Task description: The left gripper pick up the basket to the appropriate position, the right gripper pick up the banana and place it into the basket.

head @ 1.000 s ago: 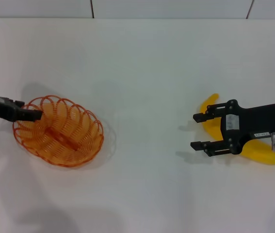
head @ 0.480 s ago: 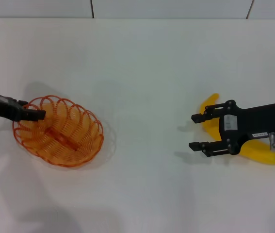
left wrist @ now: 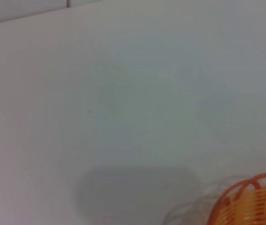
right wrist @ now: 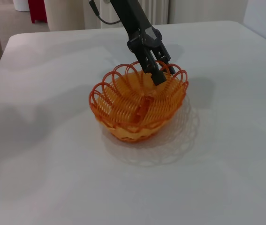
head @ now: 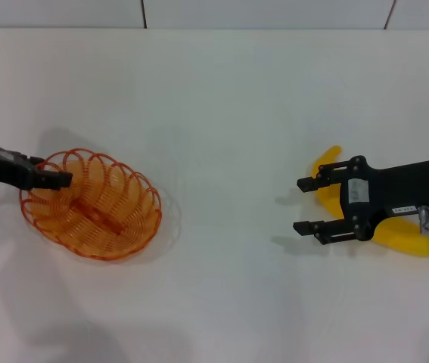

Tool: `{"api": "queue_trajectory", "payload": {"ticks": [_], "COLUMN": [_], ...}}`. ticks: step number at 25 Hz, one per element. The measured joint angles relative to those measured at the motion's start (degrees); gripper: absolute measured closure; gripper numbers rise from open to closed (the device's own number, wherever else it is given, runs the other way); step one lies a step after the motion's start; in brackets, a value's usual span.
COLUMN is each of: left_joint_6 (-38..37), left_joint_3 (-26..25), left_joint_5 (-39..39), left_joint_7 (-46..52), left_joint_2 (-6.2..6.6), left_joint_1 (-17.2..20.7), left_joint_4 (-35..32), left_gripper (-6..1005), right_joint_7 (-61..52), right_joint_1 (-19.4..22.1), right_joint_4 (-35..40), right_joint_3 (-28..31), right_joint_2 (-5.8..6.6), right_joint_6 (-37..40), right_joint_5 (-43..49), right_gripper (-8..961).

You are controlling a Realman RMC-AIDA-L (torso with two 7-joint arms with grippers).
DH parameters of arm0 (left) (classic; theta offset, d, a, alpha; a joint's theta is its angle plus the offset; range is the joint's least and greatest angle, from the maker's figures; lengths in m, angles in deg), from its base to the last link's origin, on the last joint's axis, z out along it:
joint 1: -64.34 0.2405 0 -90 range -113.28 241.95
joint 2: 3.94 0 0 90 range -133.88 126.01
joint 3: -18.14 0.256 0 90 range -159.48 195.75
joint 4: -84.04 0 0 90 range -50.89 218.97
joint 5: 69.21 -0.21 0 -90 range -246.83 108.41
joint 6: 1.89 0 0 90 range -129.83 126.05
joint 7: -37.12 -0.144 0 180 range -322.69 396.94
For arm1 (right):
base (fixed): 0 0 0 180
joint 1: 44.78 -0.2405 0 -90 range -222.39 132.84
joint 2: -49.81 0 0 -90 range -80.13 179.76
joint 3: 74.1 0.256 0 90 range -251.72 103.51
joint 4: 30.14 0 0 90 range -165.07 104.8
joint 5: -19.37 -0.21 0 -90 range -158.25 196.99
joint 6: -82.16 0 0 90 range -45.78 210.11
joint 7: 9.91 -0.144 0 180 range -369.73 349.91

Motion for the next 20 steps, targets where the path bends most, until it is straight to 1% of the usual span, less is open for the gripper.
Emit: {"api": "queue_trajectory", "payload": {"ticks": [6,20], "left_joint_6": [1.1,1.7], "left_joint_3": [0.0,0.0], "left_joint_5": [0.0,0.0], "left_joint_7": [-0.5,-0.6], "left_joint_2": [-0.06,-0.09], "left_joint_1": [-0.2,-0.3], "left_joint_4": [1.5,1.6], "left_gripper": [399,439], "right_joint_7": [-0.1,-0.1], "right_joint_1": [0.0,-0.1], "right_joint_4": [0.0,0.0], "right_joint_3": [0.0,0.0], "right_joint_2": [0.00,0.00], "right_joint_6": [0.0,0.0], "right_joint_5": [0.0,0.0], "right_gripper": [252,251]}}
